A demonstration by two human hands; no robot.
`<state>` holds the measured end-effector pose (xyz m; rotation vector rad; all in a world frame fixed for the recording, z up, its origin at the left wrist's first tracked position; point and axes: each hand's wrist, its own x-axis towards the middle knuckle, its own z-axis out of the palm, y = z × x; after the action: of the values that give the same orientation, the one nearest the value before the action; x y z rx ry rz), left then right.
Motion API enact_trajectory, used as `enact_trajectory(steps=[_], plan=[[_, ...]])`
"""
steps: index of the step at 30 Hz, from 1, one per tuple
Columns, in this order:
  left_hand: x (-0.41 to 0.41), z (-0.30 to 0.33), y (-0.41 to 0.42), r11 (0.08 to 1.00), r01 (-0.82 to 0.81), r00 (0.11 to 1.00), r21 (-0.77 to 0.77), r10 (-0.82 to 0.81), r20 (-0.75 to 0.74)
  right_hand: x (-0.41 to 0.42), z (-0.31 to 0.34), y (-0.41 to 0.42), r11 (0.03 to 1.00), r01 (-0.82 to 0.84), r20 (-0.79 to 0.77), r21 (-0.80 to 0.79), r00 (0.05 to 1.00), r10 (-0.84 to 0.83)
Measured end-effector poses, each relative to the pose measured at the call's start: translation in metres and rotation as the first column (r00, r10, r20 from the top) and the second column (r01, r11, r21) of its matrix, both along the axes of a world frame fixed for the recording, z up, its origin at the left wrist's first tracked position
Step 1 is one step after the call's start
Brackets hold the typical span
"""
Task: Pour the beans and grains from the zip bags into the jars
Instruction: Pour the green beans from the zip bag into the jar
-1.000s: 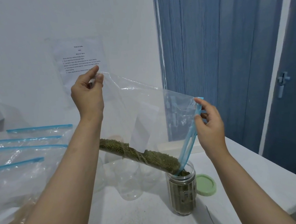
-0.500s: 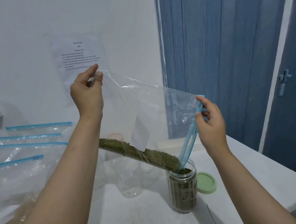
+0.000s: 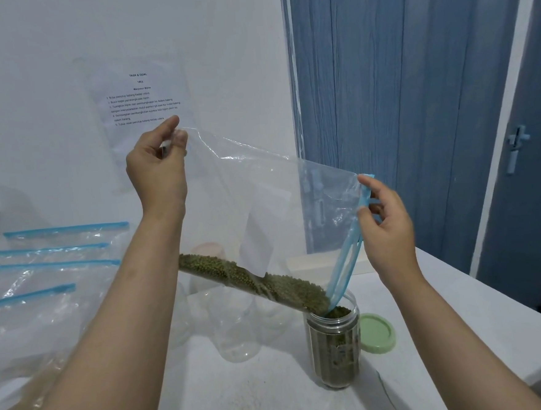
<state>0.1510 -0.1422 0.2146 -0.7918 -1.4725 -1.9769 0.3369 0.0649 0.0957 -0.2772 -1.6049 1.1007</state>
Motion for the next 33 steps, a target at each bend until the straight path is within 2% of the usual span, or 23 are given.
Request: enact_trajectory(steps=[19, 33], plan=[[-0.0023, -0.0005, -0.0050, 1.000, -0.021, 1.000, -0.019, 0.022, 0.016, -0.0049, 0.0047, 0.0011, 0.994, 0.086, 0.000, 0.060, 0.996, -0.087], [-0.0038, -0.0008, -0.0066, 1.000, -0.014, 1.000, -0.024, 0.014, 0.003, -0.0075, 0.0047, -0.0015, 0.993, 0.117, -0.046, 0.009, 0.992, -0.116]])
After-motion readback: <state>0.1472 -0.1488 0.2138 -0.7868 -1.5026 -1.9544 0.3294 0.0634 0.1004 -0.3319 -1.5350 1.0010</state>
